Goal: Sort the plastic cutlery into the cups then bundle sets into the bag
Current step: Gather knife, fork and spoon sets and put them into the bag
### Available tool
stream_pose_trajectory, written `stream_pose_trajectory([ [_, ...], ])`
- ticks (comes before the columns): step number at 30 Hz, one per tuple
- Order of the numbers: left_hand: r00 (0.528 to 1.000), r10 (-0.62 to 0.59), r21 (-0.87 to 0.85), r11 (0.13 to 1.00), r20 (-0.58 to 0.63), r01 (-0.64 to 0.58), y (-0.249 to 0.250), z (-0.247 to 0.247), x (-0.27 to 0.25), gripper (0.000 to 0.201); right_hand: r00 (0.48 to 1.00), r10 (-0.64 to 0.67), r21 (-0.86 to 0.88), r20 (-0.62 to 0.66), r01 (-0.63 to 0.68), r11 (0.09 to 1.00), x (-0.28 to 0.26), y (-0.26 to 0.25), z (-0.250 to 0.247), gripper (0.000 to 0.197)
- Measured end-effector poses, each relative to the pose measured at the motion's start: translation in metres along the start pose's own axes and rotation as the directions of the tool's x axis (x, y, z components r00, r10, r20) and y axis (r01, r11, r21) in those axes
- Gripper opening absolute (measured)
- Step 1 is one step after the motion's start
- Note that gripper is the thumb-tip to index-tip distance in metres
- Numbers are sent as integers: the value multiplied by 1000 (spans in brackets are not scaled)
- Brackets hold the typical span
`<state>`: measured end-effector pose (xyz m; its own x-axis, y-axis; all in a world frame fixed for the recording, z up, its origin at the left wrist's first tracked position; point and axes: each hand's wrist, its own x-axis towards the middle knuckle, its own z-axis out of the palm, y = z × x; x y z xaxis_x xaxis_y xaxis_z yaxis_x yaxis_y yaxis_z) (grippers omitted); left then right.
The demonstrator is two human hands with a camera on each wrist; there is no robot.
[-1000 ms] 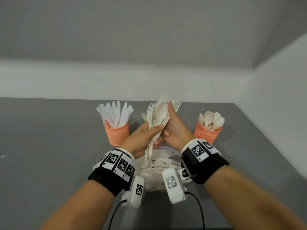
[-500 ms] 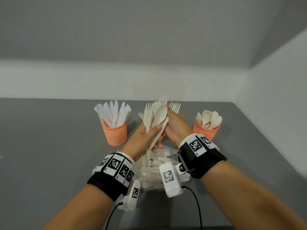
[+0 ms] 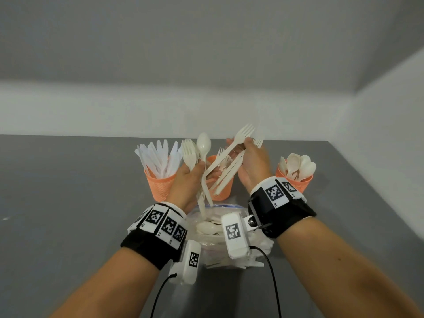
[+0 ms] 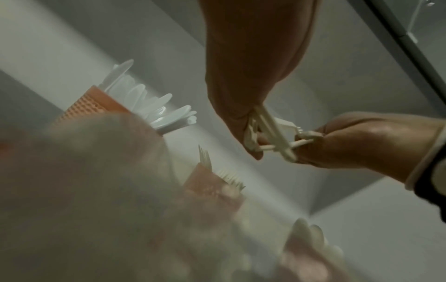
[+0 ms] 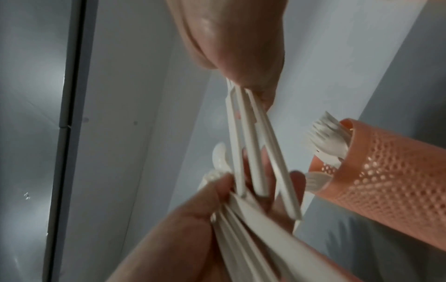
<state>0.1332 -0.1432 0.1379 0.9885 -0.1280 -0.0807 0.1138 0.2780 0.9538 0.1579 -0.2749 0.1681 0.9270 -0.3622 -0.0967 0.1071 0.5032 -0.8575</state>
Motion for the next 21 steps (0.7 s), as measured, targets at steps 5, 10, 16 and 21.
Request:
stream_pose_trajectory([
  [5, 996, 23, -103, 994, -89, -32, 5, -10, 6, 28, 991, -75, 153, -109, 91, 984, 26, -20, -5, 14],
  [10, 998, 43, -141, 989, -55, -50, 10, -16, 9, 18, 979, -176, 103, -103, 187, 977, 52, -21, 2, 20],
  [16, 998, 17, -51, 999, 60, -14, 12, -28, 14, 15, 897, -438, -379, 52, 423, 823, 62, 21, 12, 15],
  [21, 993, -19, 1, 1000, 119, 19, 16, -33, 13, 29, 906, -360, -569, 223, 421, 706, 59, 55, 7, 17],
])
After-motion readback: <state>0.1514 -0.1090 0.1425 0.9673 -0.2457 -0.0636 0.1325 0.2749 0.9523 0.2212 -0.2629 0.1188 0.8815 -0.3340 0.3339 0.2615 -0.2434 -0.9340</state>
